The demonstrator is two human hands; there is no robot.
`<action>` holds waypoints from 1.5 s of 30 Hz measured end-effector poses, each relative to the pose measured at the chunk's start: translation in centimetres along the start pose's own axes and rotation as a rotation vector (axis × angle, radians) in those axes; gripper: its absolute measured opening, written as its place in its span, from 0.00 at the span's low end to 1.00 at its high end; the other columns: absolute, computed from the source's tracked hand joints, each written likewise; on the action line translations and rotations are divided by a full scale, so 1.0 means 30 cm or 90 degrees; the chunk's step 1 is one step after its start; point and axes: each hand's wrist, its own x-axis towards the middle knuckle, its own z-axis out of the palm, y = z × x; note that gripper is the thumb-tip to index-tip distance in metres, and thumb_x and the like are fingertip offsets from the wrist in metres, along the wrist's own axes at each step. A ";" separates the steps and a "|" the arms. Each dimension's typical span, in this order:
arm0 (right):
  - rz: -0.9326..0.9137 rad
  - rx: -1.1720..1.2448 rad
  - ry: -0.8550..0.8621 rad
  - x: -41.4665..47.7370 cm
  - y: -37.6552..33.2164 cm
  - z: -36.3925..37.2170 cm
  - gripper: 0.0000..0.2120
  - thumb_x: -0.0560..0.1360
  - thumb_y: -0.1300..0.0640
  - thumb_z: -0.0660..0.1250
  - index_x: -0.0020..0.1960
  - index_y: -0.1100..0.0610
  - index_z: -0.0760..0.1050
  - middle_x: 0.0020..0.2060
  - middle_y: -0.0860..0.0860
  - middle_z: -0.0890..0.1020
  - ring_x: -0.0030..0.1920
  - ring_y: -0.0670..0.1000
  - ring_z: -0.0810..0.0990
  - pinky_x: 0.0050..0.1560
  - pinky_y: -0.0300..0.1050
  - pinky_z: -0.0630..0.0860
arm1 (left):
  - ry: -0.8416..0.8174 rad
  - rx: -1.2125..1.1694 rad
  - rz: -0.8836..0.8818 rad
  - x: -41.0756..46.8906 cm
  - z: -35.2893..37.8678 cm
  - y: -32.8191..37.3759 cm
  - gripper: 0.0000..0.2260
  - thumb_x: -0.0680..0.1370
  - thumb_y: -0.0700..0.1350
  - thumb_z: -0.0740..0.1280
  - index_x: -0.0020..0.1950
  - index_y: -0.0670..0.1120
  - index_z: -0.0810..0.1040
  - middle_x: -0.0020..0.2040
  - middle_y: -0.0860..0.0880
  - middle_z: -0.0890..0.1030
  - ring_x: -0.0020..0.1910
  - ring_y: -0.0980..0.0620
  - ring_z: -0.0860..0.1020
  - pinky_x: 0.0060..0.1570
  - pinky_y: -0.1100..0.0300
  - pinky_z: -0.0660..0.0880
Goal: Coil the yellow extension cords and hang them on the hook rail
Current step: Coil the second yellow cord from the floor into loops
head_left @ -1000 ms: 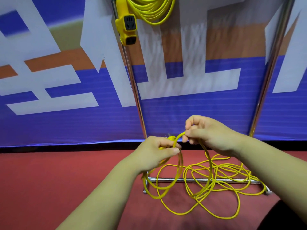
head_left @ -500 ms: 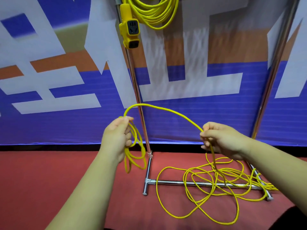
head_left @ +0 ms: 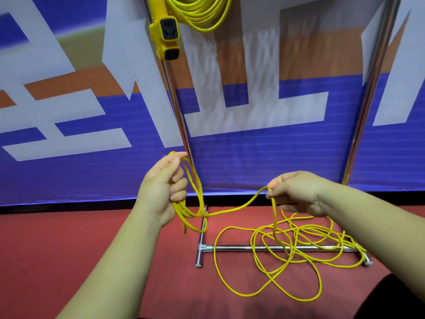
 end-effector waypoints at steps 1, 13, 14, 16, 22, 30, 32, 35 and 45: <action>-0.008 0.005 0.002 0.001 -0.004 0.007 0.07 0.74 0.65 0.71 0.46 0.53 0.78 0.39 0.52 0.85 0.38 0.49 0.82 0.38 0.41 0.77 | -0.034 0.007 -0.012 -0.013 0.017 -0.003 0.08 0.81 0.43 0.63 0.53 0.46 0.82 0.32 0.51 0.62 0.24 0.59 0.57 0.20 0.68 0.53; -0.060 0.224 -0.043 -0.045 -0.075 0.064 0.09 0.74 0.64 0.73 0.53 0.58 0.80 0.39 0.52 0.87 0.43 0.49 0.87 0.40 0.41 0.81 | -0.153 0.299 -0.076 -0.057 0.141 -0.130 0.19 0.72 0.41 0.76 0.61 0.51 0.81 0.40 0.45 0.79 0.32 0.50 0.64 0.26 0.63 0.59; -0.059 0.243 -0.053 -0.050 -0.081 0.066 0.08 0.75 0.65 0.72 0.53 0.58 0.79 0.39 0.52 0.87 0.42 0.49 0.87 0.39 0.41 0.82 | -0.145 0.320 -0.067 -0.056 0.148 -0.135 0.20 0.72 0.40 0.77 0.62 0.51 0.80 0.40 0.48 0.81 0.33 0.49 0.67 0.28 0.61 0.62; -0.059 0.278 -0.073 -0.061 -0.091 0.067 0.07 0.76 0.65 0.70 0.54 0.60 0.79 0.38 0.53 0.87 0.41 0.49 0.87 0.37 0.41 0.83 | -0.136 0.354 -0.040 -0.051 0.157 -0.144 0.23 0.71 0.42 0.78 0.63 0.51 0.78 0.43 0.49 0.85 0.38 0.46 0.75 0.38 0.55 0.70; -0.073 0.349 -0.114 -0.082 -0.105 0.061 0.04 0.79 0.65 0.67 0.52 0.62 0.79 0.38 0.55 0.87 0.39 0.50 0.87 0.40 0.41 0.84 | -0.114 0.367 -0.012 -0.050 0.186 -0.158 0.24 0.71 0.37 0.79 0.65 0.48 0.77 0.48 0.44 0.86 0.42 0.52 0.84 0.40 0.66 0.76; -0.167 0.196 -0.104 -0.073 -0.101 0.022 0.06 0.79 0.61 0.68 0.55 0.59 0.79 0.39 0.53 0.87 0.40 0.48 0.86 0.39 0.40 0.82 | -0.130 0.335 -0.007 -0.043 0.235 -0.135 0.17 0.76 0.29 0.65 0.61 0.45 0.78 0.35 0.41 0.80 0.26 0.55 0.75 0.29 0.67 0.69; -0.245 0.026 -0.063 -0.069 -0.090 0.004 0.07 0.78 0.61 0.69 0.55 0.57 0.80 0.37 0.53 0.86 0.36 0.47 0.83 0.39 0.39 0.80 | -0.101 0.322 -0.002 -0.025 0.233 -0.128 0.18 0.74 0.33 0.65 0.60 0.49 0.80 0.32 0.43 0.76 0.27 0.50 0.70 0.31 0.59 0.67; -0.321 -0.078 -0.019 -0.060 -0.079 -0.014 0.06 0.76 0.61 0.72 0.51 0.53 0.84 0.35 0.53 0.85 0.33 0.48 0.80 0.40 0.43 0.79 | -0.102 0.302 -0.009 -0.012 0.227 -0.125 0.21 0.68 0.39 0.64 0.58 0.53 0.82 0.31 0.46 0.72 0.34 0.45 0.67 0.40 0.46 0.67; -0.432 -0.243 0.074 -0.026 -0.055 -0.043 0.22 0.66 0.46 0.80 0.55 0.41 0.76 0.55 0.40 0.78 0.50 0.39 0.80 0.50 0.39 0.75 | -0.203 0.114 -0.107 -0.046 0.199 -0.045 0.19 0.74 0.33 0.59 0.61 0.45 0.79 0.31 0.48 0.62 0.22 0.57 0.58 0.21 0.68 0.56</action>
